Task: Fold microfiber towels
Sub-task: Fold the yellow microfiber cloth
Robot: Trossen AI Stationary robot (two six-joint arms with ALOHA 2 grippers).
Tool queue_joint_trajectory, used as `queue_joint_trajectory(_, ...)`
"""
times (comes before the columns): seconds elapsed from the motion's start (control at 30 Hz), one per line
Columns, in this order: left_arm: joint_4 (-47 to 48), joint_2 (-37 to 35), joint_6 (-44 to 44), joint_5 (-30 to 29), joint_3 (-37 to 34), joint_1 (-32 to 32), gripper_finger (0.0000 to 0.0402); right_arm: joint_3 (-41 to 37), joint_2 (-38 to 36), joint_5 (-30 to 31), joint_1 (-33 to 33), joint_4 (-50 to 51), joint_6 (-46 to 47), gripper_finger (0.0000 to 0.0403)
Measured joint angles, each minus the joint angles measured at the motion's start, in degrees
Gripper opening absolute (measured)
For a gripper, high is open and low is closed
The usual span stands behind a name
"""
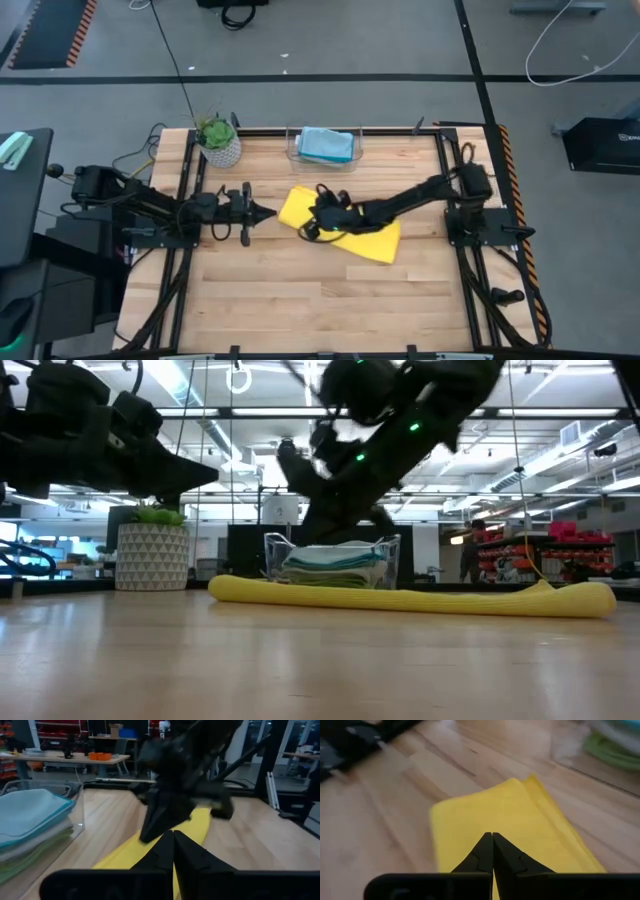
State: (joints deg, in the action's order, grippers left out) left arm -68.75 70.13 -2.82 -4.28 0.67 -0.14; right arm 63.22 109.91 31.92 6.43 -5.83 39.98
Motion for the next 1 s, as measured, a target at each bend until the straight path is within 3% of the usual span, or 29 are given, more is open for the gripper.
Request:
queue_joint_trajectory(0.23,0.0,-0.4,0.5,0.1,-0.1,-0.5,0.0012,8.3,9.5,-1.6,-1.8,2.0,-0.6,0.0004)
queue_joint_trajectory(0.5,0.9,-0.4,0.4,0.0,-0.2,-0.5,0.0020,15.0,18.7,-9.3,-0.8,0.5,-2.8,0.0004)
queue_joint_trajectory(0.63,1.3,-0.4,0.2,0.0,-0.2,-0.5,0.0025,15.3,18.4,-14.5,2.1,0.2,-7.4,0.0004)
queue_joint_trajectory(0.8,1.7,-0.4,-1.0,0.0,-0.2,-0.5,0.0007,13.8,15.2,-26.5,7.5,2.9,-14.5,0.0004)
queue_joint_trajectory(0.9,2.7,-0.4,-1.9,0.0,-0.2,-0.5,0.0009,12.9,12.7,-27.2,11.2,3.2,-16.0,0.0004)
queue_joint_trajectory(1.0,3.7,-0.4,-2.1,0.0,-0.2,-0.5,0.0018,12.1,9.7,-23.3,15.1,3.4,-13.4,0.0004)
